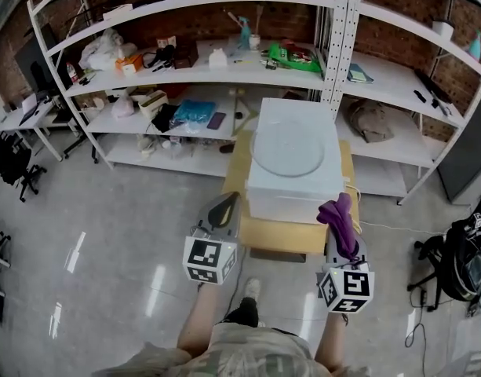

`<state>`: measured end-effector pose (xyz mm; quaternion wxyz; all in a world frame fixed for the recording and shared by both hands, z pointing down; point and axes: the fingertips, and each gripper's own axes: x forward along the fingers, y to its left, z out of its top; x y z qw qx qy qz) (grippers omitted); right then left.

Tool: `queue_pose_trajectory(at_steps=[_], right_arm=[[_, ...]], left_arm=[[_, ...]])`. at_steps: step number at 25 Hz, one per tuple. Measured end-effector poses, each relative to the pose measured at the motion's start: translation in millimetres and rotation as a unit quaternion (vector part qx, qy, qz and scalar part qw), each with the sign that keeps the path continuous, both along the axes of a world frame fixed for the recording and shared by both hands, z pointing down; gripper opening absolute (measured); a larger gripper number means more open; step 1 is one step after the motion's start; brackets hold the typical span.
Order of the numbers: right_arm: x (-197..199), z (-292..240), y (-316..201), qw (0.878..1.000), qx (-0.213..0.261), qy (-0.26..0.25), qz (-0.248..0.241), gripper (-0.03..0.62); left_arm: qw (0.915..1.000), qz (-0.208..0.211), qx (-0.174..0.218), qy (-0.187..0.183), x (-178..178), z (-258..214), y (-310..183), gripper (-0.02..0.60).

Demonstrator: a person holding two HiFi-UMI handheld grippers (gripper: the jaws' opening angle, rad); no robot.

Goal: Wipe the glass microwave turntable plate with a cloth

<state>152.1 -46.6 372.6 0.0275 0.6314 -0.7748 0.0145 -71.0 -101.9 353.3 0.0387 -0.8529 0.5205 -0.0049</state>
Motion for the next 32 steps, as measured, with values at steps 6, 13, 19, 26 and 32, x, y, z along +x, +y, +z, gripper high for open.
queue_pose_trajectory(at_steps=[6, 13, 19, 26, 32], right_arm=[[23, -24, -66, 0.999, 0.027, -0.026, 0.011, 0.057], [1, -40, -141, 0.999, 0.034, -0.008, -0.013, 0.057], [-17, -38, -188, 0.999, 0.024, -0.002, -0.033, 0.057], [-26, -31, -224, 0.999, 0.015, 0.002, -0.045, 0.057], [-35, -23, -240, 0.998, 0.004, 0.001, -0.058, 0.057]], left_arm=[[0.9999, 0.003, 0.012, -0.010, 7, -8, -68, 0.002], [0.9999, -0.004, -0.011, -0.008, -1, -2, -150, 0.002], [0.9970, 0.007, -0.075, -0.015, 3, 48, -204, 0.002], [0.9910, 0.040, -0.126, -0.021, 8, 88, -230, 0.002], [0.9892, 0.050, -0.137, -0.009, -1, 94, -242, 0.002]])
